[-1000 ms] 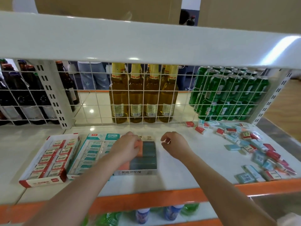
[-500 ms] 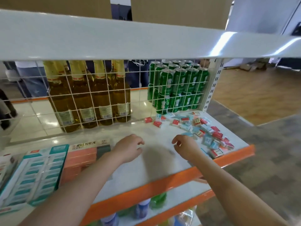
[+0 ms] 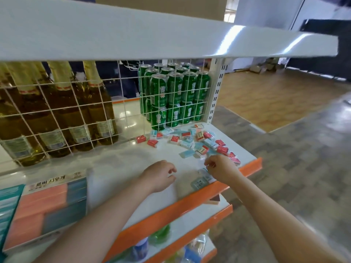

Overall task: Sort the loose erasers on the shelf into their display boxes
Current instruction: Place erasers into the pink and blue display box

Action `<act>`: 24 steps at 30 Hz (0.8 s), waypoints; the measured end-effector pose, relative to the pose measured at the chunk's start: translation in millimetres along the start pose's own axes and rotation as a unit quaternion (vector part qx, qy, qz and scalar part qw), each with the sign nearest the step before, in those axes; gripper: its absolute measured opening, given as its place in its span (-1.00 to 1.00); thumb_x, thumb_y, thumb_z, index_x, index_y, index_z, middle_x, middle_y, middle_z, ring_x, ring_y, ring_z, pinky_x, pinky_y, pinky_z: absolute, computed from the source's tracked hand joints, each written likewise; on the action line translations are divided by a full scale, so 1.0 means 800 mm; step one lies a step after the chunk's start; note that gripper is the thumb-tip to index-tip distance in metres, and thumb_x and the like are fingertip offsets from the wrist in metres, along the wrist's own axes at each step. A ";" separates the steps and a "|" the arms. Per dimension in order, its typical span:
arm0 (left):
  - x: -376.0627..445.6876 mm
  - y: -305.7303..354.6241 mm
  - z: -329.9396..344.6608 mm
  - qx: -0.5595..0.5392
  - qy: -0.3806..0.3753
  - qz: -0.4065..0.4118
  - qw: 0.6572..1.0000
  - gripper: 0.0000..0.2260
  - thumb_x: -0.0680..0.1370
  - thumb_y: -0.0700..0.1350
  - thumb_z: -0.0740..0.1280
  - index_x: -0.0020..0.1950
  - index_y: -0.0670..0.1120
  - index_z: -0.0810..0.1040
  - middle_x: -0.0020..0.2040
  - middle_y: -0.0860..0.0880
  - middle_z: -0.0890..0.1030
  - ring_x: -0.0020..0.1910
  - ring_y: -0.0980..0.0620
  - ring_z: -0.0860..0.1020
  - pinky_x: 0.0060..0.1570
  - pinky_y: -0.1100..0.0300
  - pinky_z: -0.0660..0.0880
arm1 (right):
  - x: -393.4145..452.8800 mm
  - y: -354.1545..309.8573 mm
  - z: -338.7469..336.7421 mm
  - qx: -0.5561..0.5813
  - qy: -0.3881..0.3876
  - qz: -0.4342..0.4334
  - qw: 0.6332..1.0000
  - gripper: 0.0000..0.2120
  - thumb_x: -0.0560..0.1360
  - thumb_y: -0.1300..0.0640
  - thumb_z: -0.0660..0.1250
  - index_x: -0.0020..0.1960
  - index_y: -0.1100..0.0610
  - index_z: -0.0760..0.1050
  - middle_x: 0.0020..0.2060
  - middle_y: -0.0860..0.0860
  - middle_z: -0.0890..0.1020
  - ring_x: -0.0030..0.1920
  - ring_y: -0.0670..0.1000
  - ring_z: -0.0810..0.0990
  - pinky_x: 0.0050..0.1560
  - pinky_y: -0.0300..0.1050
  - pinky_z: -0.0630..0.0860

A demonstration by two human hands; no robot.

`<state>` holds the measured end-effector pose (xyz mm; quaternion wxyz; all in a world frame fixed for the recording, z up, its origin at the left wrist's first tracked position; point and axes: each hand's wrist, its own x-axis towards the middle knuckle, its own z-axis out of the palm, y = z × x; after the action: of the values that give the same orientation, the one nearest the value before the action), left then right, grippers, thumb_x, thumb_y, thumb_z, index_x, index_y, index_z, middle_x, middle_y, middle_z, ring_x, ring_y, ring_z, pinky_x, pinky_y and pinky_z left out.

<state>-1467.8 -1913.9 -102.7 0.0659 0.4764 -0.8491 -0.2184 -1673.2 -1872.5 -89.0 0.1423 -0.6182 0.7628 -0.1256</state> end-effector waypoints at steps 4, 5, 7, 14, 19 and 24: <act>0.006 0.022 0.013 -0.048 -0.012 0.001 0.999 -0.69 0.57 -0.03 0.26 0.25 -0.13 0.53 0.23 -0.06 0.52 0.18 0.02 0.50 0.15 0.26 0.37 | 0.000 0.007 -0.001 0.000 0.006 -0.005 1.000 -0.72 0.52 0.25 0.19 0.17 0.11 0.55 0.12 0.00 0.60 0.03 -0.04 0.56 -0.03 -0.29 0.45; 0.007 0.028 0.018 -0.058 -0.020 0.000 0.998 -0.67 0.56 -0.01 0.26 0.25 -0.14 0.53 0.24 -0.06 0.53 0.19 0.01 0.50 0.15 0.26 0.38 | -0.001 0.008 -0.001 0.003 0.006 -0.005 1.000 -0.72 0.52 0.25 0.19 0.17 0.11 0.55 0.13 0.00 0.60 0.03 -0.05 0.56 -0.03 -0.31 0.45; 0.010 0.040 0.029 -0.070 -0.039 -0.005 0.997 -0.61 0.53 0.06 0.28 0.23 -0.17 0.54 0.22 -0.10 0.55 0.18 -0.02 0.52 0.14 0.20 0.42 | -0.002 0.010 -0.002 0.004 0.009 -0.011 1.000 -0.72 0.52 0.25 0.19 0.18 0.11 0.54 0.13 0.00 0.59 0.03 -0.05 0.55 -0.03 -0.31 0.45; 0.015 0.066 0.053 -0.046 -0.035 -0.051 0.997 -0.58 0.43 0.08 0.41 0.20 -0.08 0.51 0.19 -0.10 0.46 0.16 -0.09 0.48 0.17 0.07 0.45 | -0.006 0.018 -0.003 0.019 0.015 -0.016 1.000 -0.70 0.52 0.27 0.20 0.21 0.10 0.52 0.14 -0.01 0.58 -0.08 -0.12 0.49 -0.19 -0.40 0.38; 0.018 0.070 0.057 -0.114 -0.021 -0.087 0.989 -0.67 0.42 -0.05 0.44 0.13 -0.09 0.48 0.16 -0.07 0.53 0.13 -0.05 0.50 0.15 0.08 0.45 | -0.012 0.022 -0.001 0.013 0.018 -0.022 1.000 -0.69 0.50 0.30 0.21 0.20 0.11 0.52 0.08 0.01 0.59 -0.09 -0.10 0.50 -0.16 -0.34 0.41; 0.017 0.076 0.059 -0.150 -0.002 -0.074 0.986 -0.77 0.45 -0.20 0.40 0.09 -0.14 0.51 0.12 -0.09 0.57 0.11 -0.05 0.52 0.08 0.16 0.43 | -0.015 0.022 0.000 0.014 0.020 -0.018 1.000 -0.69 0.50 0.29 0.21 0.20 0.11 0.52 0.09 0.01 0.58 -0.05 -0.08 0.52 -0.10 -0.31 0.45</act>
<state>-1537.8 -1883.0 -119.7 0.1182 0.5225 -0.7693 -0.3482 -1686.5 -1857.5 -94.7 0.1331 -0.6269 0.7526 -0.1514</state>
